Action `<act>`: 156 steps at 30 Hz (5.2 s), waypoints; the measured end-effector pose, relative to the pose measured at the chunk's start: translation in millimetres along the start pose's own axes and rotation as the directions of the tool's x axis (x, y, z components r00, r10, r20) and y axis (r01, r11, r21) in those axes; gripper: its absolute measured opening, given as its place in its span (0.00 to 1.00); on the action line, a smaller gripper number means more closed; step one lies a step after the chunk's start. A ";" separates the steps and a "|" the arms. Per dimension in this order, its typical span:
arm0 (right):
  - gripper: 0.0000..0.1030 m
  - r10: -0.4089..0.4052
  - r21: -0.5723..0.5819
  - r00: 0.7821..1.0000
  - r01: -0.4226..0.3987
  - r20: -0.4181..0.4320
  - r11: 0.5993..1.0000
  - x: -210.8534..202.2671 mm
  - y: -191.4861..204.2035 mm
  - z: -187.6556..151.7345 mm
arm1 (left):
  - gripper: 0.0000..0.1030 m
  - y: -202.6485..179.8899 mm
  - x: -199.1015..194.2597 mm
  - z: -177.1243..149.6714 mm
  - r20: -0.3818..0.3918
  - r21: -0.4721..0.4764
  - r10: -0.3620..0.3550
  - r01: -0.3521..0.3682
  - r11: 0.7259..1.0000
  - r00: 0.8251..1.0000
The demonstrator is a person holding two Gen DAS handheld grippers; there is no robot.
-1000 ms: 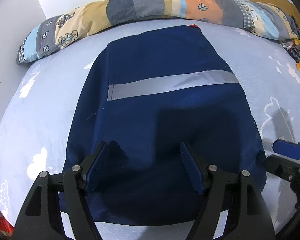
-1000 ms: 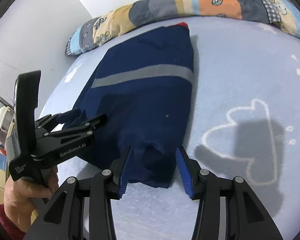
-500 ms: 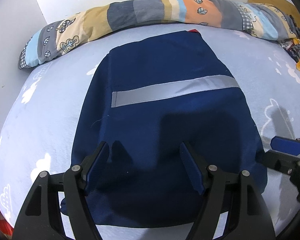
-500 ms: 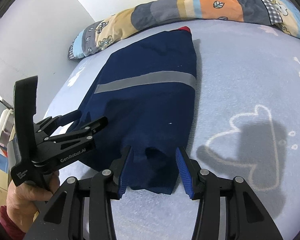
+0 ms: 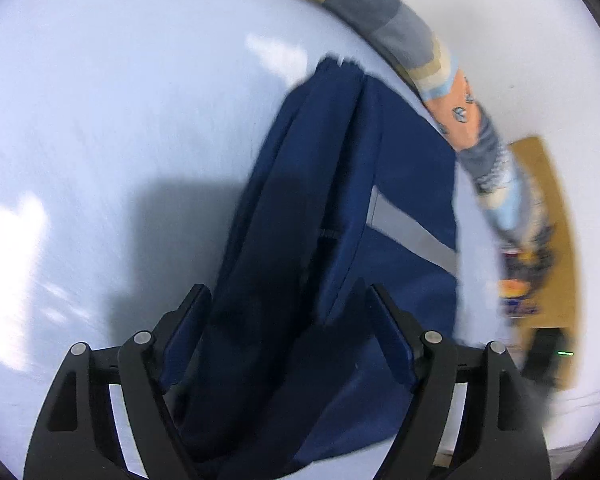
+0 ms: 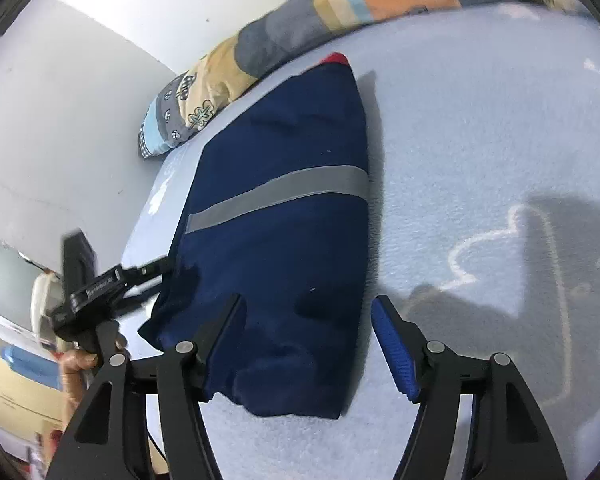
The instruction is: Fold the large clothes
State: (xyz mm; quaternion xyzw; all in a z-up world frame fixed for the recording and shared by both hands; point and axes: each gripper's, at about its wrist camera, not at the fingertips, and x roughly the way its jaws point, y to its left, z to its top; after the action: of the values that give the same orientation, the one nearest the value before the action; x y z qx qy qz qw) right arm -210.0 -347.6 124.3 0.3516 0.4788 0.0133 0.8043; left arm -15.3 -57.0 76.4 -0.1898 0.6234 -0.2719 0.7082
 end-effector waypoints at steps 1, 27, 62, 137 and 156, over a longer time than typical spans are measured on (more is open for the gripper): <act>0.67 0.010 0.018 1.000 -0.010 -0.007 1.000 2.3 -3.6 1.5 | 0.77 5.0 5.1 0.1 -0.039 -0.010 -0.038 0.038 0.999 0.999; 0.75 0.184 0.078 0.980 -0.179 -0.075 0.981 83.8 -21.0 47.6 | 0.98 -28.3 43.5 17.2 -0.103 0.021 -0.217 0.221 0.975 0.971; 0.58 -0.242 -0.106 0.970 0.240 -0.010 0.965 -101.1 -106.2 -18.6 | 0.94 -168.4 81.3 -181.3 -0.089 0.318 0.087 -0.055 0.947 0.992; 0.69 -0.382 -0.099 0.837 0.451 0.391 0.887 -174.9 -28.5 -191.9 | 1.00 -183.5 -27.1 -328.7 0.530 0.391 0.273 -0.517 0.762 0.803; 0.69 -0.399 -0.073 0.818 0.467 0.415 0.881 -185.2 -35.4 -191.8 | 1.00 -178.8 -43.0 -325.1 0.502 0.404 0.216 -0.448 0.798 0.837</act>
State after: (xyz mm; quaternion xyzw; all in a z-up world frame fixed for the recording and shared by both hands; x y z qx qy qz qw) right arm -470.9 -334.5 188.4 0.1581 0.3743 -0.1992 0.8918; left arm -365.6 -146.9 169.5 0.0629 0.3808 -0.2447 0.8895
